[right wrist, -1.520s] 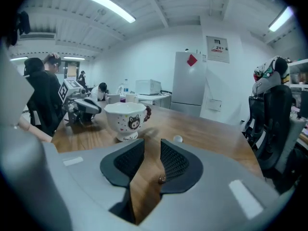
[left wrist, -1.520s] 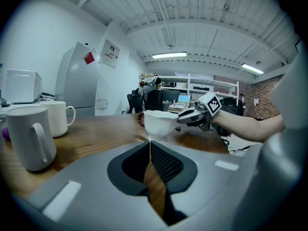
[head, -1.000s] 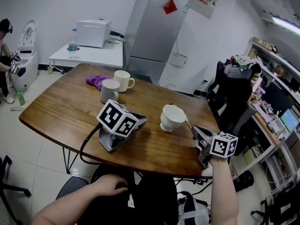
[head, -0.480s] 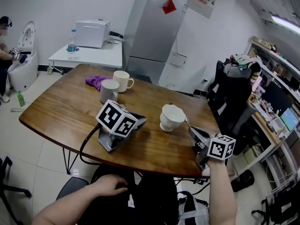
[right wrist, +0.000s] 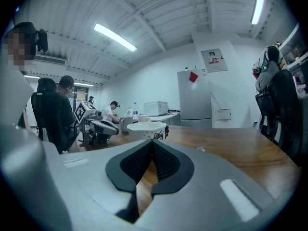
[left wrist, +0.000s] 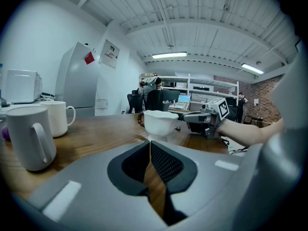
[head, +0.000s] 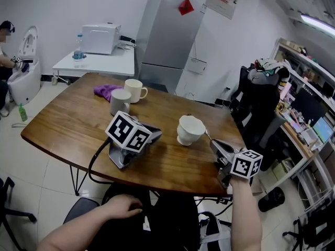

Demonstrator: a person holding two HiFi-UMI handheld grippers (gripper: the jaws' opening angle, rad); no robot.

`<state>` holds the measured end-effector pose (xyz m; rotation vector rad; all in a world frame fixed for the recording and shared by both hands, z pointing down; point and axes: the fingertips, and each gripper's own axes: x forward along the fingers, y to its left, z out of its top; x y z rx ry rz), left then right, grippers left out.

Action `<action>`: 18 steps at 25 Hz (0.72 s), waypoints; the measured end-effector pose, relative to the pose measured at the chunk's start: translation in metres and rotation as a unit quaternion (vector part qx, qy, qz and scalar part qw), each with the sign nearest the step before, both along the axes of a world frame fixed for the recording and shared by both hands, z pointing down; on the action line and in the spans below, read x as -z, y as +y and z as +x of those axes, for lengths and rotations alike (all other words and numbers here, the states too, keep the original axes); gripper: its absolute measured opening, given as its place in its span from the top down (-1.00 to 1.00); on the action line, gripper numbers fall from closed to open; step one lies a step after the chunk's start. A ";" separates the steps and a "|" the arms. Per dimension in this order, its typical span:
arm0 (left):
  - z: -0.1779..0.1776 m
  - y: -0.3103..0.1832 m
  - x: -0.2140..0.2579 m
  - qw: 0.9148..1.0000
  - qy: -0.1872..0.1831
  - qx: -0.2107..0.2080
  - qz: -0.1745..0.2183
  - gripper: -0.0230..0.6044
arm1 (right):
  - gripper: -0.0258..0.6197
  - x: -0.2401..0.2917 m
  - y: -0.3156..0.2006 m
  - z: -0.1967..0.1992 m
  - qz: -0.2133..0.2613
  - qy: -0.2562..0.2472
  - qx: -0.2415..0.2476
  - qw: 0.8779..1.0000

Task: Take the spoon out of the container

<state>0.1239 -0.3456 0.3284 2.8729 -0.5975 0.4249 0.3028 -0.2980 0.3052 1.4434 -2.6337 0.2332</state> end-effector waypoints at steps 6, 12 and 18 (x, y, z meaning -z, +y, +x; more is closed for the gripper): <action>0.000 0.000 0.001 1.000 -0.001 0.001 0.001 0.89 | 0.92 0.001 0.000 0.001 -0.001 0.000 -0.002 1.000; 0.000 -0.002 0.000 1.000 0.000 0.000 0.000 0.89 | 0.92 0.000 -0.001 0.000 0.001 0.000 0.003 1.000; 0.001 -0.001 0.001 1.000 0.000 0.000 -0.001 0.89 | 0.92 0.000 0.000 0.000 0.000 0.000 0.002 1.000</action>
